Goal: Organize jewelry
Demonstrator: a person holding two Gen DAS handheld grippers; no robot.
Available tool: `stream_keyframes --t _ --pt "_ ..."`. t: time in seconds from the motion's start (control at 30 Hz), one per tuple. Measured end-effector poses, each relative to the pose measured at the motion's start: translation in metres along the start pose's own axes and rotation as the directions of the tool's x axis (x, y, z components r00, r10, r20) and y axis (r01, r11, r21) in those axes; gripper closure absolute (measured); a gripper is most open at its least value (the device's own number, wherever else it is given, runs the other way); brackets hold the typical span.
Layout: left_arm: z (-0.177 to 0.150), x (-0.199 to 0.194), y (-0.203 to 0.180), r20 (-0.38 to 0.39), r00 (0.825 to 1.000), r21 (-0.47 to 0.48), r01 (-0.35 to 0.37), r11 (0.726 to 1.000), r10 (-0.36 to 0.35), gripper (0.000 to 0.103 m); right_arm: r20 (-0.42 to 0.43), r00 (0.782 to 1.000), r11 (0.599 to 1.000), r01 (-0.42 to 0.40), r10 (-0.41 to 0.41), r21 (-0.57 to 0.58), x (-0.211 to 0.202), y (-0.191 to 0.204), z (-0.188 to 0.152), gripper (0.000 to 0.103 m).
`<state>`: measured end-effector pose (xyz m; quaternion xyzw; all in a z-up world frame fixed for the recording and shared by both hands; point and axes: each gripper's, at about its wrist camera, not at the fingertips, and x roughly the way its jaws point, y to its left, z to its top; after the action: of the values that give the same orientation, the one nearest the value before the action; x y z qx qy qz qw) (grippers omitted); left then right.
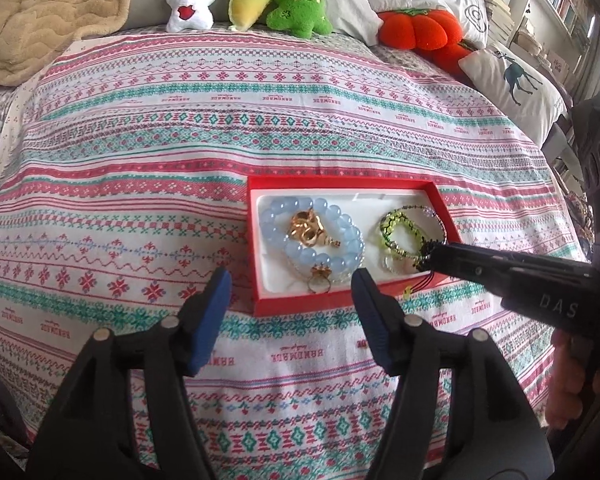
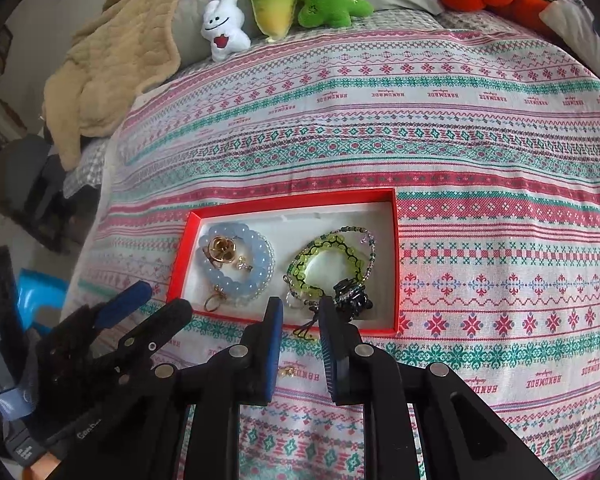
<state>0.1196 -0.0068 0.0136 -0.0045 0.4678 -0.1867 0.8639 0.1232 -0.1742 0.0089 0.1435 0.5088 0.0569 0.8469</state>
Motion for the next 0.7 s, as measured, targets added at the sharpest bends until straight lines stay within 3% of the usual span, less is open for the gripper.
stream_keyframes --t 0.4,0.47,0.53,0.7 --pt "-0.022 -0.010 0.007 -0.083 0.997 0.019 0.005 1.000 -0.003 0.028 0.004 1.000 0.999 -0.011 0.011 -0.030 -0.014 0.005 -0.012 0.077" --pt "-0.027 -0.009 0.005 -0.100 0.995 0.024 0.007 1.000 -0.004 0.028 -0.002 1.000 0.999 -0.009 0.009 -0.039 -0.016 0.006 -0.016 0.069" --pt "-0.032 -0.007 0.003 -0.119 0.993 0.024 0.009 1.000 -0.006 0.027 -0.005 1.000 0.999 -0.001 0.001 -0.046 -0.018 0.007 -0.021 0.033" --pt "-0.043 0.003 -0.009 -0.171 0.984 0.023 0.056 0.998 -0.051 0.027 -0.048 0.998 0.999 0.028 -0.030 -0.032 -0.019 -0.001 -0.036 0.032"
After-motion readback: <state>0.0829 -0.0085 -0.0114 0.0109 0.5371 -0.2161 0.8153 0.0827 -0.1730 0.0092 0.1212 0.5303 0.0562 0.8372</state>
